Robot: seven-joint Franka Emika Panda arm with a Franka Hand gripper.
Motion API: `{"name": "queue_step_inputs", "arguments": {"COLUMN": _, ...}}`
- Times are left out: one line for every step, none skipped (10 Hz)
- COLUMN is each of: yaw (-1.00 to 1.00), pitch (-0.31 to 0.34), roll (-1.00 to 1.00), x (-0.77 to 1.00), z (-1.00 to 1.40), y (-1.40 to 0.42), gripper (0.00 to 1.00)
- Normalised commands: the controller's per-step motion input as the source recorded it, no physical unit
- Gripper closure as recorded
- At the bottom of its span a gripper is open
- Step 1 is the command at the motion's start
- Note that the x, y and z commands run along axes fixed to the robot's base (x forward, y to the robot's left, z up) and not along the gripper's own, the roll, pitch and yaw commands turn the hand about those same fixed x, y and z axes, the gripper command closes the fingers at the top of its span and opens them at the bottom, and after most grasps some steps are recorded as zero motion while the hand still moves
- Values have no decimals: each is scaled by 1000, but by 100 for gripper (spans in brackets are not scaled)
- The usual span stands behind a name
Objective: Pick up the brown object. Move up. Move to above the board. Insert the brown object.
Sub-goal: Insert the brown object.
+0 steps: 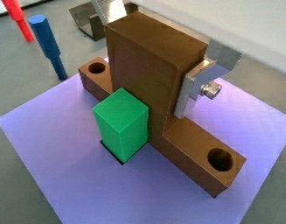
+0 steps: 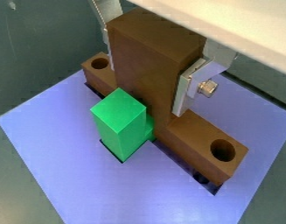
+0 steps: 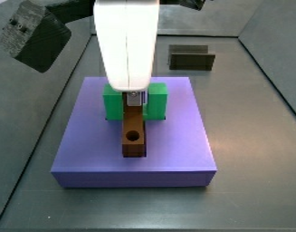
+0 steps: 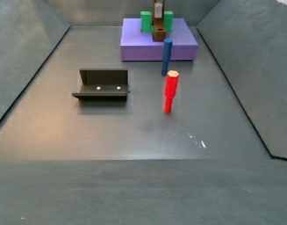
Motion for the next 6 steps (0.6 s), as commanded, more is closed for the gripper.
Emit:
{"name": "queue_step_inputs", "arguments": {"yaw": 20, "pitch": 0, "roll": 0, "x": 214, "z": -223, "y": 0, "gripper": 100}}
{"name": "queue_step_inputs", "arguments": {"yaw": 0, "pitch": 0, "roll": 0, "x": 440, "z": -120, "y": 0, "gripper": 100}}
{"name": "queue_step_inputs", "arguments": {"yaw": 0, "pitch": 0, "roll": 20, "x": 374, "z": -157, "y": 0, "gripper": 100}}
{"name": "queue_step_inputs", "arguments": {"yaw": 0, "pitch": 0, "roll": 6, "x": 237, "z": -186, "y": 0, "gripper": 100}}
{"name": "queue_step_inputs", "arguments": {"yaw": 0, "pitch": 0, "roll": 0, "x": 134, "z": -214, "y": 0, "gripper": 100}}
{"name": "queue_step_inputs", "arguments": {"yaw": -34, "pitch": -36, "roll": -4, "x": 23, "z": -329, "y": 0, "gripper": 100}}
